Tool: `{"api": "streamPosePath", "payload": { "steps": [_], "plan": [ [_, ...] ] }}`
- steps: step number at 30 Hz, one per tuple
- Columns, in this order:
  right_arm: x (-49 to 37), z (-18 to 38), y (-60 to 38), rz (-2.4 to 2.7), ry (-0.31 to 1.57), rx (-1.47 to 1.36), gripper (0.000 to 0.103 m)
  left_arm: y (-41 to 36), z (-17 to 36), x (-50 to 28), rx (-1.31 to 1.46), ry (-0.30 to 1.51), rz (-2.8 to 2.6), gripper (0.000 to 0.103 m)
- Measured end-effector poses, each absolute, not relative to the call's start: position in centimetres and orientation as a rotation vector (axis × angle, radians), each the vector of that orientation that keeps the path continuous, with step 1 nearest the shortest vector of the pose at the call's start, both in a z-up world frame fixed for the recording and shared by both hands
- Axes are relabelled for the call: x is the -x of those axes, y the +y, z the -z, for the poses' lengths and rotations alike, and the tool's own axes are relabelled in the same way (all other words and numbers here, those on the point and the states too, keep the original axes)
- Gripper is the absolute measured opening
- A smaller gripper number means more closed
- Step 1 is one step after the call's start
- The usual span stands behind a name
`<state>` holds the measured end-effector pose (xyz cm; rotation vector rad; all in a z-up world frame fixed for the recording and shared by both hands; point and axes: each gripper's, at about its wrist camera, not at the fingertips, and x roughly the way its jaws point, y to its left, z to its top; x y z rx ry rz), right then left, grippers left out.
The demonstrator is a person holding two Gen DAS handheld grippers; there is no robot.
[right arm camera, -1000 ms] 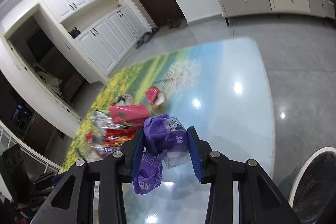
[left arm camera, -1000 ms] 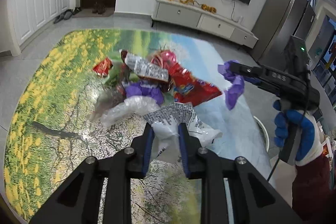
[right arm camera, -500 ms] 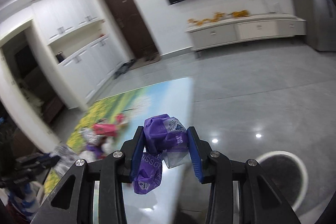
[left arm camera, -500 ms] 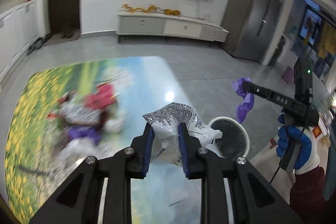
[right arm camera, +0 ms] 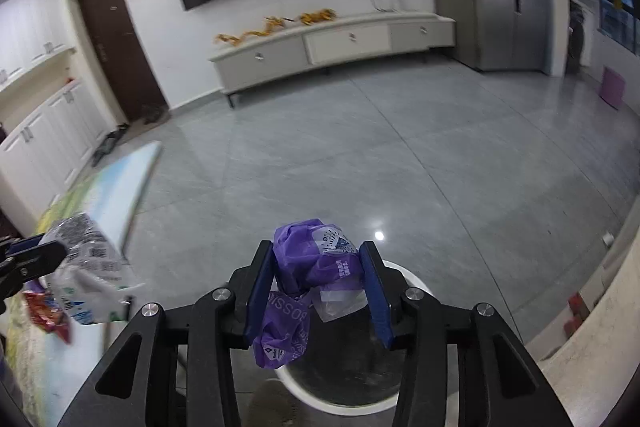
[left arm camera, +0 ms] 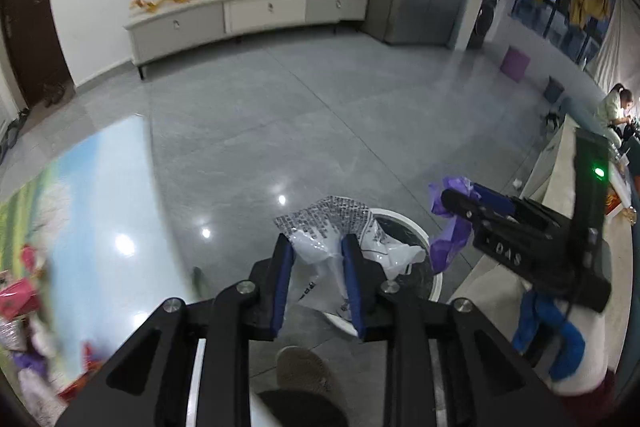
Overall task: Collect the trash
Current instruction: 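Carry both held bags over the white trash bin, then open both tools to drop the bags into the bin, then move both open tools back over the trash pile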
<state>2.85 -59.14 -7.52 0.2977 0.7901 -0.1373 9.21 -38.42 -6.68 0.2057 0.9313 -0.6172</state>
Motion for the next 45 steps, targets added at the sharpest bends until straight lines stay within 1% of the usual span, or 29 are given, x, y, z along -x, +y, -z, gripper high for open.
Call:
{"api": "streamPosePath", "payload": {
  "steps": [4, 9, 10, 12, 13, 14, 15, 16, 22, 26, 29, 31, 36, 37, 41, 45],
  "plan": [
    [-2.8, 9.7, -60.9, 0.188, 0.823, -0.319, 0.043, -42.8, 10.1, -10.7, -0.254, 0.984, 0.595, 0.025],
    [-3.6, 12.6, -62.2, 0.225, 0.877, -0.336, 0.044, -45.9, 13.8, -11.8, -0.285, 1.044, 0.578, 0.028],
    [-3.8, 13.2, -62.4, 0.229, 0.889, -0.34, 0.045, -46.3, 14.4, -12.1, -0.275, 1.063, 0.583, 0.029],
    [-3.6, 14.5, -62.9, 0.231, 0.913, -0.355, 0.05, -47.3, 15.4, -12.1, -0.261, 1.098, 0.587, 0.035],
    [-4.0, 14.8, -63.2, 0.232, 0.92, -0.36, 0.052, -47.4, 15.9, -12.3, -0.256, 1.111, 0.586, 0.043],
    [-4.0, 15.2, -63.3, 0.235, 0.929, -0.364, 0.056, -47.4, 16.3, -12.7, -0.242, 1.126, 0.584, 0.05],
    [-4.1, 15.7, -63.4, 0.24, 0.937, -0.367, 0.06, -47.5, 16.5, -12.8, -0.235, 1.133, 0.583, 0.051],
    [-4.1, 16.0, -63.5, 0.243, 0.943, -0.372, 0.062, -47.5, 16.7, -12.8, -0.23, 1.14, 0.584, 0.051],
    [-3.6, 15.9, -63.6, 0.248, 0.938, -0.379, 0.063, -46.7, 16.2, -12.7, -0.224, 1.129, 0.575, 0.052],
    [-3.1, 14.3, -63.5, 0.242, 0.895, -0.404, 0.064, -44.7, 14.2, -12.0, -0.217, 1.075, 0.548, 0.051],
    [-2.3, 12.0, -63.1, 0.241, 0.839, -0.414, 0.068, -42.9, 11.5, -10.9, -0.193, 1.0, 0.523, 0.051],
    [-1.6, 10.2, -62.5, 0.237, 0.794, -0.413, 0.072, -41.2, 9.2, -9.8, -0.181, 0.929, 0.504, 0.052],
    [0.1, 4.2, -59.3, 0.184, 0.658, -0.388, 0.09, -36.8, 4.5, -7.7, -0.178, 0.833, 0.49, 0.052],
    [0.4, 3.2, -58.7, 0.17, 0.639, -0.38, 0.091, -35.8, 3.6, -7.2, -0.177, 0.816, 0.491, 0.052],
    [1.8, -1.7, -54.8, 0.083, 0.537, -0.334, 0.092, -30.9, 1.0, -5.2, -0.171, 0.75, 0.462, 0.052],
    [3.1, -5.1, -51.6, 0.007, 0.467, -0.291, 0.092, -25.1, -0.4, -4.1, -0.147, 0.718, 0.417, 0.052]
  ]
}}
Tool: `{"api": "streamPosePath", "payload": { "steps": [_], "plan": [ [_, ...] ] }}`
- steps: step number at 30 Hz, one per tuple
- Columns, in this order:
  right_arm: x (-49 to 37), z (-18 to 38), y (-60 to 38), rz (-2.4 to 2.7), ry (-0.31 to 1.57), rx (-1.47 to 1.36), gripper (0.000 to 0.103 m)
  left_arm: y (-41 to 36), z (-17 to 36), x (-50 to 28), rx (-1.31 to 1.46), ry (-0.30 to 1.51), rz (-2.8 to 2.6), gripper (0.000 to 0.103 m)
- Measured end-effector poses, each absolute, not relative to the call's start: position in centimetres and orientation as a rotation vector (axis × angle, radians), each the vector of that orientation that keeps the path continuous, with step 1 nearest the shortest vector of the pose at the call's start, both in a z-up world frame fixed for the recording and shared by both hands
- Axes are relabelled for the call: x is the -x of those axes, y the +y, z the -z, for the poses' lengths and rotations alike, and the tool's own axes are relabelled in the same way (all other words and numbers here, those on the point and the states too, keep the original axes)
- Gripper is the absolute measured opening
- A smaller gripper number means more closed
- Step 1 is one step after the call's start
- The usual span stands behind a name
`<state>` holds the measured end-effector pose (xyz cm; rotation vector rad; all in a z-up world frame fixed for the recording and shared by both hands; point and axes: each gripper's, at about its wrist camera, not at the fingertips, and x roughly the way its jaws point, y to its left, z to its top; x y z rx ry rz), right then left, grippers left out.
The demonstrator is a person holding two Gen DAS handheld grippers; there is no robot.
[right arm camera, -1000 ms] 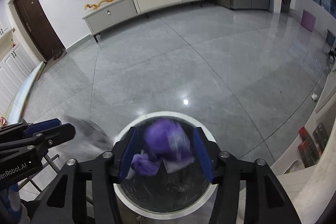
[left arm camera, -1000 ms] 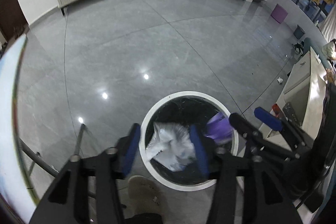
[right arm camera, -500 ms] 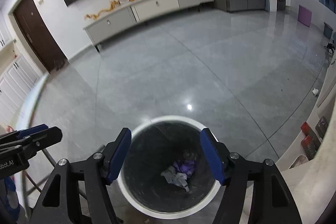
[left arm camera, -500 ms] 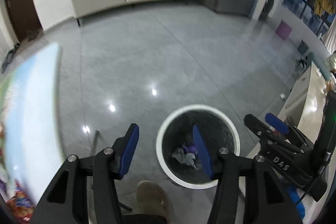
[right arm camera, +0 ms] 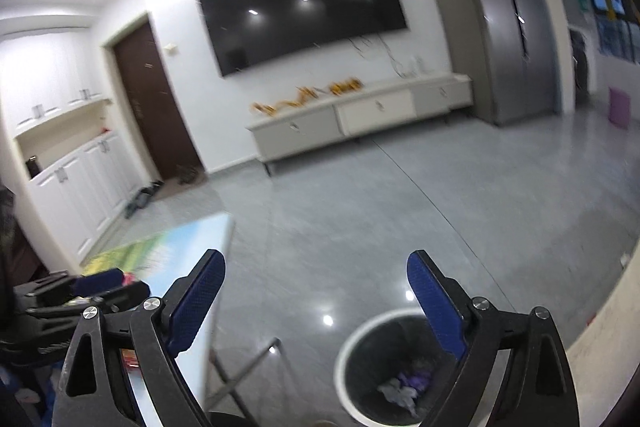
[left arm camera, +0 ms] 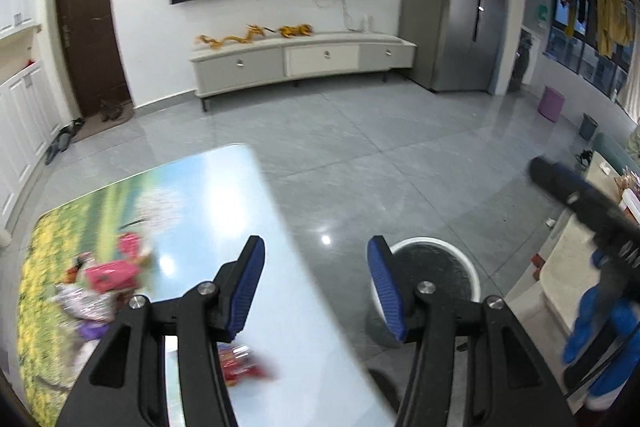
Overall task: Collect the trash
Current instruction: 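Move both open tools back over the trash pile, then grasp a clear wrapper with the left tool while the right tool grasps the red snack bag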
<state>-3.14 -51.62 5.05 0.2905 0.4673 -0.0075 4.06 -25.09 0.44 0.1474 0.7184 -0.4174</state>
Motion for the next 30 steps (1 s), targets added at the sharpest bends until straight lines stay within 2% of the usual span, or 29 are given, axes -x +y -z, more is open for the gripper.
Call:
{"api": "streamPosePath", "payload": {
  "steps": [6, 16, 21, 30],
  "plan": [
    [3.3, -7.6, -47.2, -0.109, 0.437, -0.223, 0.092, -15.6, -1.0, -3.4, -0.069, 0.704, 0.283, 0.052],
    [0.1, -5.9, -39.4, -0.305, 0.543, -0.177, 0.092, -0.6, 1.6, -3.2, -0.008, 0.762, 0.12, 0.052],
    [-1.9, -3.3, -34.4, -0.421, 0.664, -0.146, 0.092, 2.2, 4.8, -4.6, 0.016, 0.848, 0.174, 0.052],
    [-4.1, 1.7, -27.8, -0.493, 0.866, -0.107, 0.088, 1.5, 8.0, -7.7, 0.065, 0.912, 0.338, 0.051]
  ]
}}
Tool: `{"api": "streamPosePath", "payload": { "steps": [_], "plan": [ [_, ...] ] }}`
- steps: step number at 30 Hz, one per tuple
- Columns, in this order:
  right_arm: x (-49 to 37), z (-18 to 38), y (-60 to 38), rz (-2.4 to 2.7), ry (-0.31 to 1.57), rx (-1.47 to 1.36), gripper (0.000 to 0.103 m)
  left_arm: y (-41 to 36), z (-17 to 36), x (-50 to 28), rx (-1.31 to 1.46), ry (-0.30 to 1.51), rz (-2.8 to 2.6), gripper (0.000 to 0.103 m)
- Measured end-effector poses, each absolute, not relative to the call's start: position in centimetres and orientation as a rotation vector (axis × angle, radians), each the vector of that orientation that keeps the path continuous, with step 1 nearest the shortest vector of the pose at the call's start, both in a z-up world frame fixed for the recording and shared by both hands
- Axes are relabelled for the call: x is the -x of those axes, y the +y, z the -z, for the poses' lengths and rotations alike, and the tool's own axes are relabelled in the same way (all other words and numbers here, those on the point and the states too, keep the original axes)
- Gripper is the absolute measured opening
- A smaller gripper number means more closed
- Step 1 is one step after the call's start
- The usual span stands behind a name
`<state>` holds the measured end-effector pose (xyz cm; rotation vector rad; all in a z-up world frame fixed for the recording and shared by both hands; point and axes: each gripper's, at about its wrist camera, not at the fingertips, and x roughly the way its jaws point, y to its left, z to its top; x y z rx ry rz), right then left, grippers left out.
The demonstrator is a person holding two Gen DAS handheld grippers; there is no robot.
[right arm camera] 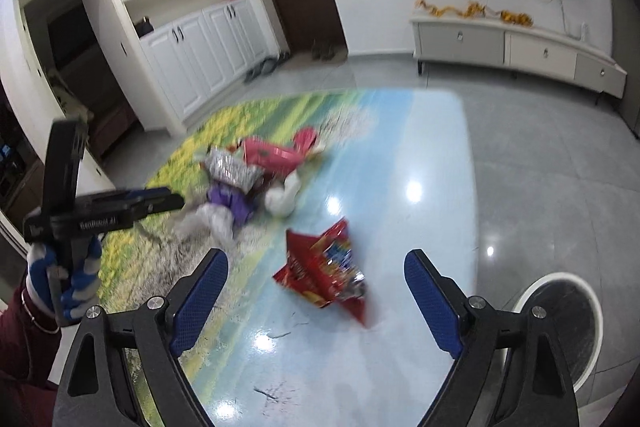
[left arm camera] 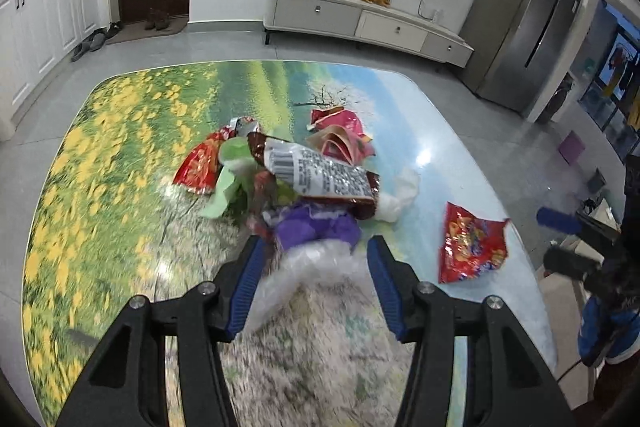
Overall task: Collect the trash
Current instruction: 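Grasp a clear wrapper with the left tool while the right tool grasps the red snack bag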
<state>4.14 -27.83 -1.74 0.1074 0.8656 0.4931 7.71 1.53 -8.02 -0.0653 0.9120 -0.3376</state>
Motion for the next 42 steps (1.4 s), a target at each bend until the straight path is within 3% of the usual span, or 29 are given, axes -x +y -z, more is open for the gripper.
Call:
{"api": "streamPosePath", "payload": {
  "steps": [16, 19, 21, 24, 28, 30, 33, 42],
  "plan": [
    [-4.7, 3.7, -26.2, -0.38, 0.958, -0.053, 0.087, 5.5, 11.6, -12.9, 0.21, 0.952, 0.397, 0.051],
    [-5.1, 4.1, -25.8, -0.37, 0.97, -0.055, 0.082, 6.2, 12.0, -14.0, 0.234, 0.968, 0.398, 0.048],
    [-5.5, 4.3, -25.5, -0.366, 0.98, -0.056, 0.074, 6.6, 12.3, -14.8, 0.267, 0.988, 0.413, 0.032],
    [-5.9, 4.7, -25.1, -0.359, 0.994, -0.057, 0.063, 6.7, 12.7, -15.5, 0.278, 1.002, 0.426, 0.015],
    [-6.2, 4.9, -24.8, -0.353, 1.001, -0.052, 0.041, 6.7, 13.1, -15.0, 0.288, 1.005, 0.444, 0.01],
    [-6.1, 4.9, -24.8, -0.353, 1.006, -0.039, 0.021, 6.6, 13.0, -14.2, 0.286, 0.994, 0.45, 0.01],
    [-5.9, 4.8, -24.8, -0.355, 1.001, -0.044, 0.013, 7.4, 12.7, -12.9, 0.3, 0.982, 0.451, 0.01],
    [-4.4, 1.6, -24.4, -0.448, 0.901, -0.08, 0.01, 10.9, 9.1, -8.8, 0.4, 0.907, 0.47, 0.009]
  ]
}}
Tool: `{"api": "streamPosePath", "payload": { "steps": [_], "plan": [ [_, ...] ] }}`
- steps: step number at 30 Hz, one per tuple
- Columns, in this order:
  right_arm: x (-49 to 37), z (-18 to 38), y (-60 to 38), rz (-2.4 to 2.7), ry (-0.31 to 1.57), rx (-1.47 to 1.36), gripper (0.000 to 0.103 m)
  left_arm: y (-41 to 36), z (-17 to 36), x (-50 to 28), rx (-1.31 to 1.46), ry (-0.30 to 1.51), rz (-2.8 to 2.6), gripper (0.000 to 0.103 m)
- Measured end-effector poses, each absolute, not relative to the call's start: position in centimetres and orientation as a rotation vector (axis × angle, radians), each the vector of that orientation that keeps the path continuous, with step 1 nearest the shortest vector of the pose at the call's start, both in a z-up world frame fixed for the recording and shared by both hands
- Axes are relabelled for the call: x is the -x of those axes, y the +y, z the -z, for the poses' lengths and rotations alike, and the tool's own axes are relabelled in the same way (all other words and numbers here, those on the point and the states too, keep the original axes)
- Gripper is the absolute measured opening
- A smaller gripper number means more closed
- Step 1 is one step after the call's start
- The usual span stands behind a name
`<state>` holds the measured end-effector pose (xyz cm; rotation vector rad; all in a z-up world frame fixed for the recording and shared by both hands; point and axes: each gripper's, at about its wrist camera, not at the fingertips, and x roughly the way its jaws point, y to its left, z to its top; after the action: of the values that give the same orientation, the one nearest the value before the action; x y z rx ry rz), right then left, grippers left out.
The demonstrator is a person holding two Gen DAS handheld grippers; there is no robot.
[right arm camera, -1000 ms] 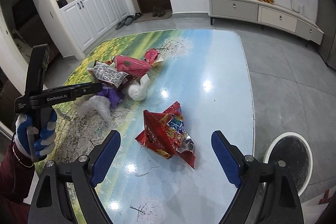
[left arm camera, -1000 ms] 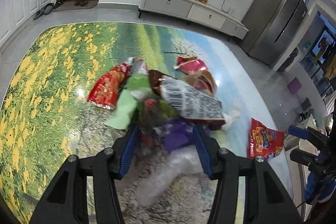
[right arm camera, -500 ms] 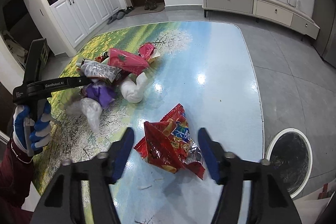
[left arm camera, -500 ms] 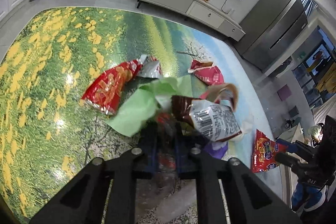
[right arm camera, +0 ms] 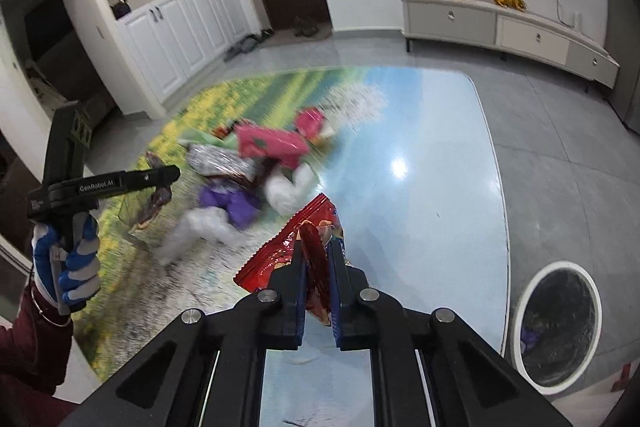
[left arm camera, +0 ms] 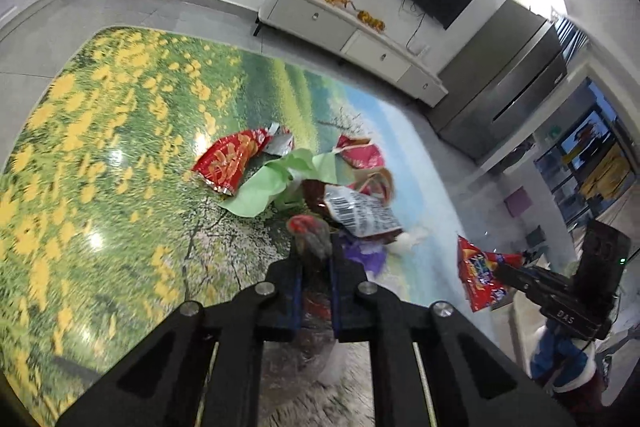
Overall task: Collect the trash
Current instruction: 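Grasp a clear wrapper with the left tool while the right tool grasps the red snack bag, then carry both held items over the white trash bin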
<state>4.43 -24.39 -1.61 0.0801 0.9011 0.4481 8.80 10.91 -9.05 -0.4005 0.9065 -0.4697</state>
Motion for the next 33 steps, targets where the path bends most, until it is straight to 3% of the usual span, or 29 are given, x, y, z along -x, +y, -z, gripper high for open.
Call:
{"api": "streamPosePath", "payload": {
  "steps": [7, 14, 24, 33],
  "plan": [
    [-3.4, -1.0, -25.3, -0.494, 0.808, -0.116, 0.01, 10.3, 4.4, -6.4, 0.372, 0.831, 0.463, 0.009],
    [-1.8, -3.5, -31.0, -0.446, 0.696, -0.176, 0.01, 3.3, 0.2, -6.1, 0.28, 0.804, 0.519, 0.009],
    [0.5, -1.0, -47.2, -0.145, 0.672, -0.287, 0.01, -17.4, -1.6, -8.3, 0.102, 0.883, 0.723, 0.01],
    [-0.4, 7.7, -58.6, 0.075, 0.81, -0.397, 0.01, -37.2, 4.5, -11.9, 0.037, 1.057, 0.858, 0.01]
  ]
}}
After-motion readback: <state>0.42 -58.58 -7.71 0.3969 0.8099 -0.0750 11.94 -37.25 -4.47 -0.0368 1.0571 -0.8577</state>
